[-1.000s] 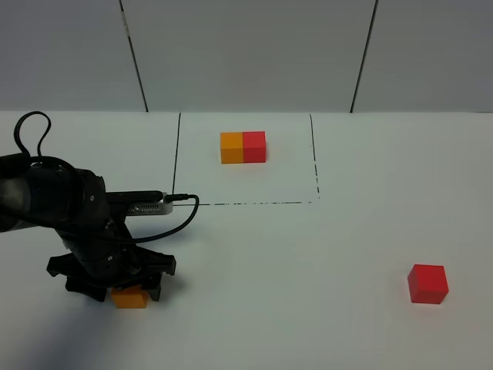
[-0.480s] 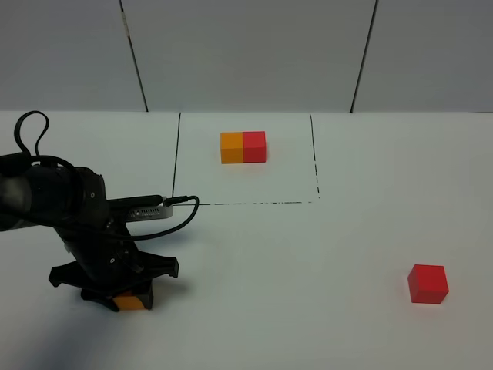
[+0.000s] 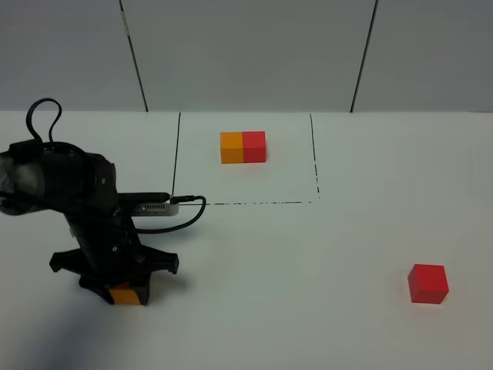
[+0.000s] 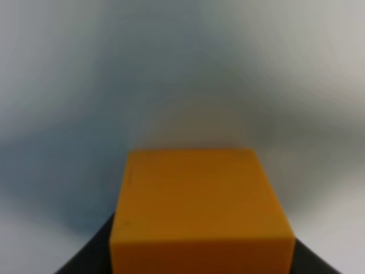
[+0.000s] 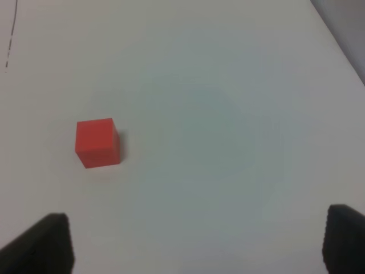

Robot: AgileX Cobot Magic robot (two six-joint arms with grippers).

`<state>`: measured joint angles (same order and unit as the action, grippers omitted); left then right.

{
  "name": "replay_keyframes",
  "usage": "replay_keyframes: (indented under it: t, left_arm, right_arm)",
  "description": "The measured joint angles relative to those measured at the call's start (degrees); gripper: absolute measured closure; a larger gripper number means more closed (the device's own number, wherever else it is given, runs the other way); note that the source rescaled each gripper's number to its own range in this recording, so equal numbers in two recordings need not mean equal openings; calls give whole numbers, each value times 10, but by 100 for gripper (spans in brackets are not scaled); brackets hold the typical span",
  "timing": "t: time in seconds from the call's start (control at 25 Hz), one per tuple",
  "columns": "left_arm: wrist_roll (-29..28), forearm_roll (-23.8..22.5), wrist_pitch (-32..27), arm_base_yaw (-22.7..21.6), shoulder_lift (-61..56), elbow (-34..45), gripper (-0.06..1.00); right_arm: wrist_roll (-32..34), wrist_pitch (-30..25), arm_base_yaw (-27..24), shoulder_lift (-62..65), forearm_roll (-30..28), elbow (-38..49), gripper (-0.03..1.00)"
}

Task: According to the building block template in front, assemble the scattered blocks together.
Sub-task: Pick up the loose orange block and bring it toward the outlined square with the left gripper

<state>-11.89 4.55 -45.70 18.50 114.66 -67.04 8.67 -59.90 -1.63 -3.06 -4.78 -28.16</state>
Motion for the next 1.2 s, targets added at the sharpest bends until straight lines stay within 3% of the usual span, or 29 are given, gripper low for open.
replay_keyframes:
  t: [0.16,0.24,0.56,0.64,0.76,0.96,1.2]
  left_arm:
    - [23,-68,-64,7,1,-86,94]
    - [70,-85,-87,19,1,-133,94]
    - [468,-61,-96,95,2,-249,94]
    - [530,-57,-97,114,10,-269,94]
    - [569,-56,-120,137,39,-307,94]
    - [580,-58,-165,161,107,-362,94]
    - [608,-58,-174,175,172,-389,94]
  right_arm:
    - [0,0,0,0,0,0,21]
    - [0,0,0,0,0,0,21]
    - [0,0,0,0,0,0,21]
    - [0,0,0,0,0,0,21]
    - [0,0,0,0,0,0,21]
    - [0,0,0,0,0,0,21]
    - [0,0,0,0,0,0,21]
